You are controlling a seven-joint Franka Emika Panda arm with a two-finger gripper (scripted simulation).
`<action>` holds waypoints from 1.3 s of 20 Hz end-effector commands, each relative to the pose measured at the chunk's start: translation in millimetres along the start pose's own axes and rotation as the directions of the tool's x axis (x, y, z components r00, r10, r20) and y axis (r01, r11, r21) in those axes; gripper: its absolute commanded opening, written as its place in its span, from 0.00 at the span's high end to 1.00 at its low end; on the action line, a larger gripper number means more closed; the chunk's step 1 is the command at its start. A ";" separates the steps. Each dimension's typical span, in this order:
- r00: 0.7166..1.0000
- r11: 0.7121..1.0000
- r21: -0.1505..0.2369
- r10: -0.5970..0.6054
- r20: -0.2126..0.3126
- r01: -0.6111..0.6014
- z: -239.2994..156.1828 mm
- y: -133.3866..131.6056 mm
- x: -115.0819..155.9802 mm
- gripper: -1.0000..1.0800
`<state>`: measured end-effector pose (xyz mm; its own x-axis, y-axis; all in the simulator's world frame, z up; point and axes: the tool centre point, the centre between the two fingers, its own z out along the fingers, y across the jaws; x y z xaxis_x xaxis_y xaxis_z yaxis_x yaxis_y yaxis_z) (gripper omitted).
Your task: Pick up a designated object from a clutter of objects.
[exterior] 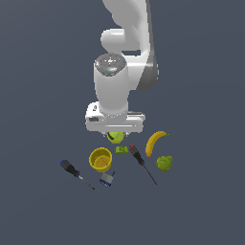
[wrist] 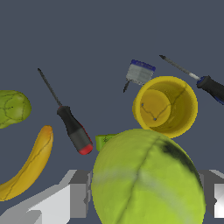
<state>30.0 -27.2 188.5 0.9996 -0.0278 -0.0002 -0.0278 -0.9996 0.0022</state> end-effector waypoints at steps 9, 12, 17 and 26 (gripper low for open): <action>1.000 1.000 0.000 0.000 0.000 0.000 -86.2 -42.3 46.3 1.00; 1.000 1.000 0.001 0.000 0.000 0.000 -105.9 -52.0 57.5 1.00; 1.000 1.000 0.002 0.000 0.000 0.000 -134.9 -66.5 74.6 1.00; 1.000 1.000 0.002 -0.001 0.000 0.001 -169.4 -83.6 96.2 1.00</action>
<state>125.4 52.0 352.2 0.9996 -0.0268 -0.0011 -0.0268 -0.9996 0.0004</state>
